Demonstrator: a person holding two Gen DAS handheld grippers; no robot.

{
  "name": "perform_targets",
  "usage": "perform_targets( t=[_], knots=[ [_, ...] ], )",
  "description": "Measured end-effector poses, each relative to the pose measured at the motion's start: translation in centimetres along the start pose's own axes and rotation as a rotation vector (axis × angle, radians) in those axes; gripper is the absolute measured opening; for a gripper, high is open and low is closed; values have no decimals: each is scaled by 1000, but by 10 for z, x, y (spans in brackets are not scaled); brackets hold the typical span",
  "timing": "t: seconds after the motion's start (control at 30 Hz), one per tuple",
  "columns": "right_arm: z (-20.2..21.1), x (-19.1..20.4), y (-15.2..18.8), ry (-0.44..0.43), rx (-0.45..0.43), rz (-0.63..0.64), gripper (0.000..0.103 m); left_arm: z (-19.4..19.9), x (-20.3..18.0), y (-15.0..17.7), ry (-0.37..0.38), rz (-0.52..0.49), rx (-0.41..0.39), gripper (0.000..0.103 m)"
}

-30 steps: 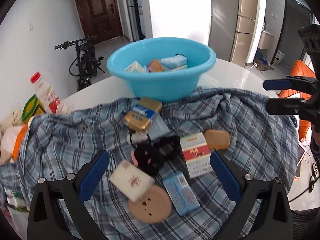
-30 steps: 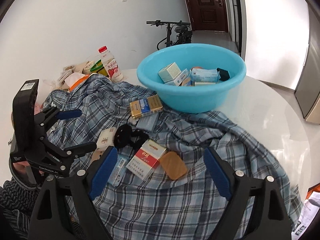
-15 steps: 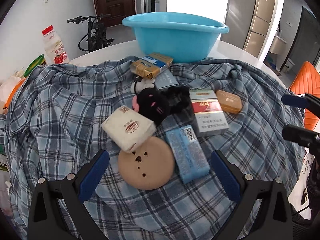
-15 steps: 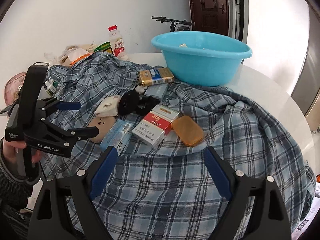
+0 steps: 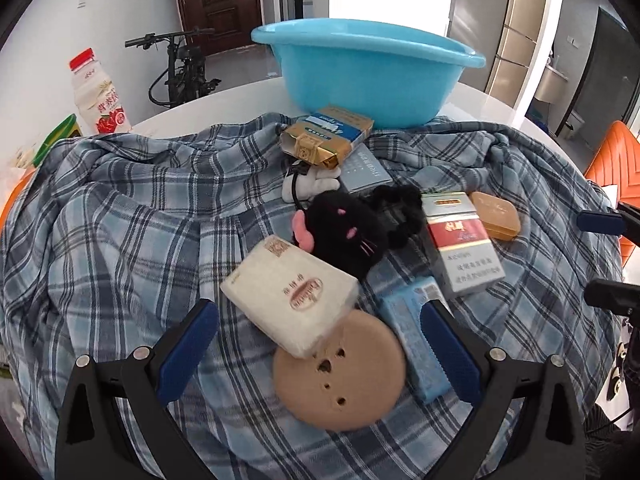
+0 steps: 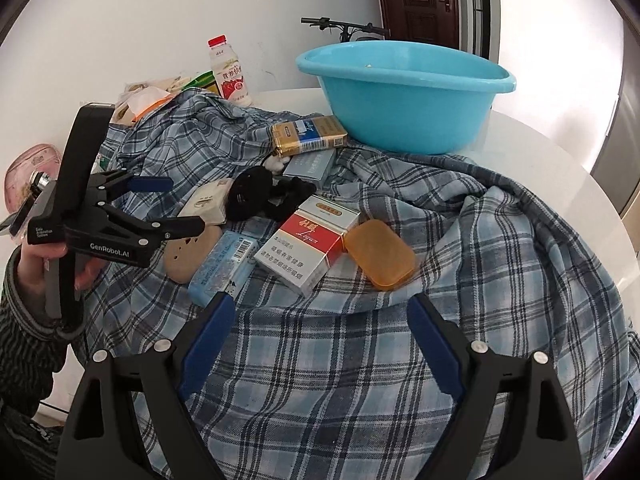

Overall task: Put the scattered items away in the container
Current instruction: 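Withdraw both grippers from the basin back over the shirt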

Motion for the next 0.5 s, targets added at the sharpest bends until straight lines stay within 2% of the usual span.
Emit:
perform_targets(
  t=[0.3,0.5],
  knots=[
    [-14,-1,-5,-14,27,-5,87,-26,20,-20,70,-35,34,102],
    [-24,-7,-7,-20,41,-34,87,-42,18,-20,69,-72,61,102]
  ],
)
Point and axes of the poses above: each gripper's, at about its wrist camera, not at the fingertips, and z roughly against the way its jaws point, x to its left, y to its underside, the point moved 6 cm from there along -z, roughly the way its jaws point, and after that the axes turned 10 degrees about x, right-handed, at the moved point
